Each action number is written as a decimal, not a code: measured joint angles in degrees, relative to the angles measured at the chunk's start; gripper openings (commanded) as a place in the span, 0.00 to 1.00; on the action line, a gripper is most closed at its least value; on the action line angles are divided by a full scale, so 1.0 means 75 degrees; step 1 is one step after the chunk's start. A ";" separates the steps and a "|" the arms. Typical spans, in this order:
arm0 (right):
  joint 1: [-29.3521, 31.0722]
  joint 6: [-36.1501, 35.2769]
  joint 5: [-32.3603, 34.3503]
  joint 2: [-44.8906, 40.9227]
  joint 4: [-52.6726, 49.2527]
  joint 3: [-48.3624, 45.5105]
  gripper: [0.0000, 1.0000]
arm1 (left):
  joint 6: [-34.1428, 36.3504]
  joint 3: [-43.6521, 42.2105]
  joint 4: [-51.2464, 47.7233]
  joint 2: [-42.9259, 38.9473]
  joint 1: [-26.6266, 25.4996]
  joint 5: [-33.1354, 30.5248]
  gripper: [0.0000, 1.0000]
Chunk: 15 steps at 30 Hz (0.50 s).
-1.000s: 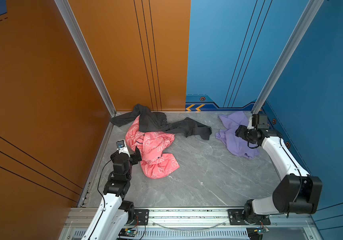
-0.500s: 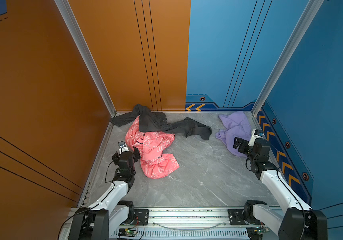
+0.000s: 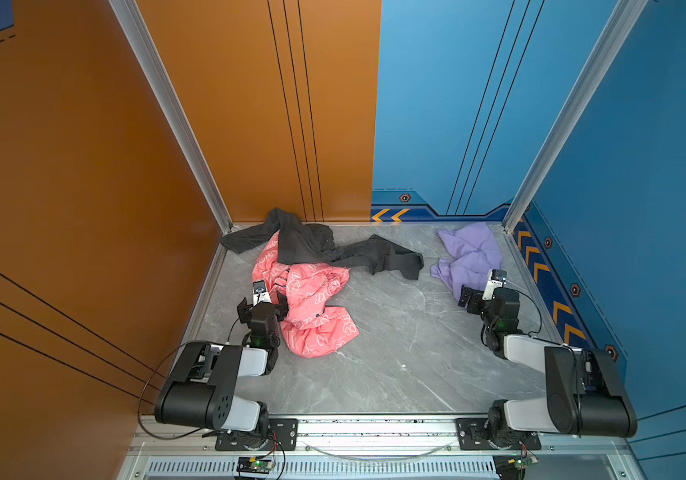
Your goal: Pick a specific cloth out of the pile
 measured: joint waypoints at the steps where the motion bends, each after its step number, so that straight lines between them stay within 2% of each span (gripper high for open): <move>1: 0.0044 -0.0058 -0.0035 0.0166 0.0291 -0.0058 1.00 | 0.0052 0.0000 0.0160 0.0128 -0.0023 0.0029 0.98; 5: 0.0236 -0.0294 -0.0076 0.0831 0.1492 -0.0446 1.00 | 0.0291 0.0015 0.0705 0.0624 -0.0102 0.0216 0.98; 15: 0.0300 -0.0449 -0.0023 0.0863 0.1944 -0.0478 1.00 | 0.0533 0.0391 0.0758 0.0886 -0.0195 0.0254 0.98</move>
